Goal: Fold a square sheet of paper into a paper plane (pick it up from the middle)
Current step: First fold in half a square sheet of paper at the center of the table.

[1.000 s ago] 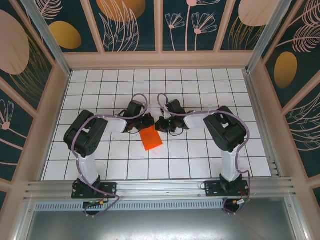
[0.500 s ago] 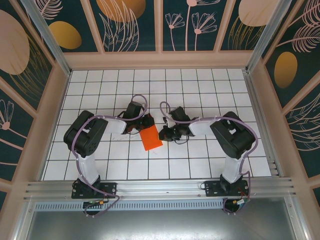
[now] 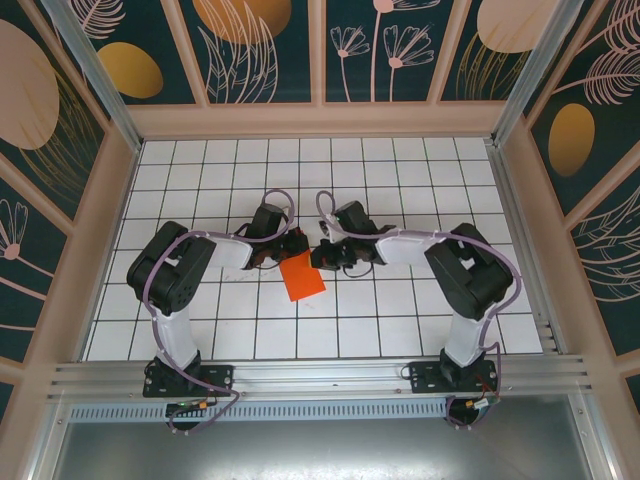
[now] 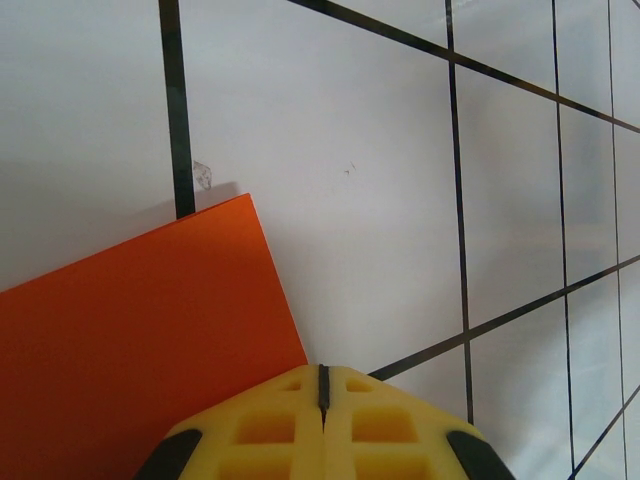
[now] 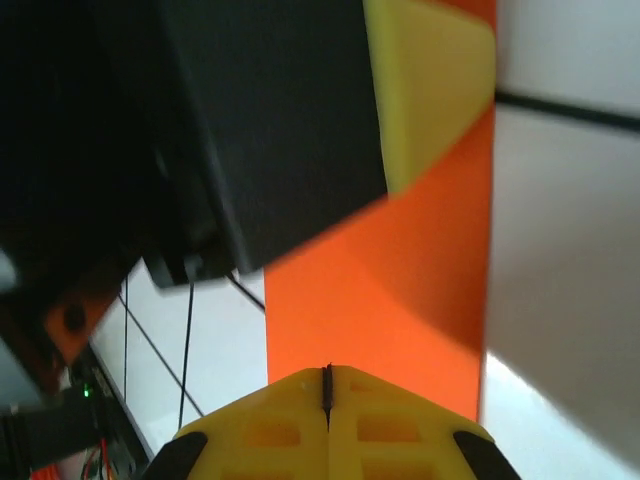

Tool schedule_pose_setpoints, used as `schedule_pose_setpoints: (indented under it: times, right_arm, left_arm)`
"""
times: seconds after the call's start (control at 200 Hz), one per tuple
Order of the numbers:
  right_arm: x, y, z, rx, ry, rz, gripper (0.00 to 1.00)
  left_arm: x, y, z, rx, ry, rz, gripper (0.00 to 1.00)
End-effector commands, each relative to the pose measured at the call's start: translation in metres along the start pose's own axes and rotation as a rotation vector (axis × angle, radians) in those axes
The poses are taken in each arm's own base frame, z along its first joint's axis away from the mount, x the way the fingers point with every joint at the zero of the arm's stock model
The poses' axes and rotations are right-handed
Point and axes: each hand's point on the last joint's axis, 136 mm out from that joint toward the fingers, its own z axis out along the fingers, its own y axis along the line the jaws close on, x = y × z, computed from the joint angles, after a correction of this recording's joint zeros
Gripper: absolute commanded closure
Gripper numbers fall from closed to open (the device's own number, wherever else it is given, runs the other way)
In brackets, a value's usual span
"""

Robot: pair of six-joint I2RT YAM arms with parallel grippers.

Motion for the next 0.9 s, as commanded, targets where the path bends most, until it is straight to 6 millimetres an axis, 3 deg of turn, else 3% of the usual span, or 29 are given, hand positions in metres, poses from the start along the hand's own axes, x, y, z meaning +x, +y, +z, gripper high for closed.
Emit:
schedule_pose_setpoints:
  times: [0.0,0.245,0.615,0.706,0.896]
  right_arm:
    - [-0.004,-0.007,0.013,0.021,0.0,0.013,1.0]
    - [0.018,-0.026,0.018,0.055,0.05,0.039,1.0]
    - [0.096,-0.046,-0.019,0.1,0.161,0.065,1.0]
    - [0.089,-0.042,-0.027,0.118,0.129,0.043,1.0]
    - [0.04,-0.005,-0.029,0.039,0.0,-0.006,1.0]
  left_arm:
    - [0.027,0.031,0.0,-0.097,0.072,-0.051,1.0]
    - [0.024,0.028,-0.001,-0.094,0.067,-0.044,1.0]
    - [0.025,0.032,0.001,-0.109,0.071,-0.048,1.0]
    - [0.025,0.031,0.001,-0.104,0.072,-0.045,1.0]
    - [0.021,0.021,0.0,-0.073,0.073,-0.034,1.0]
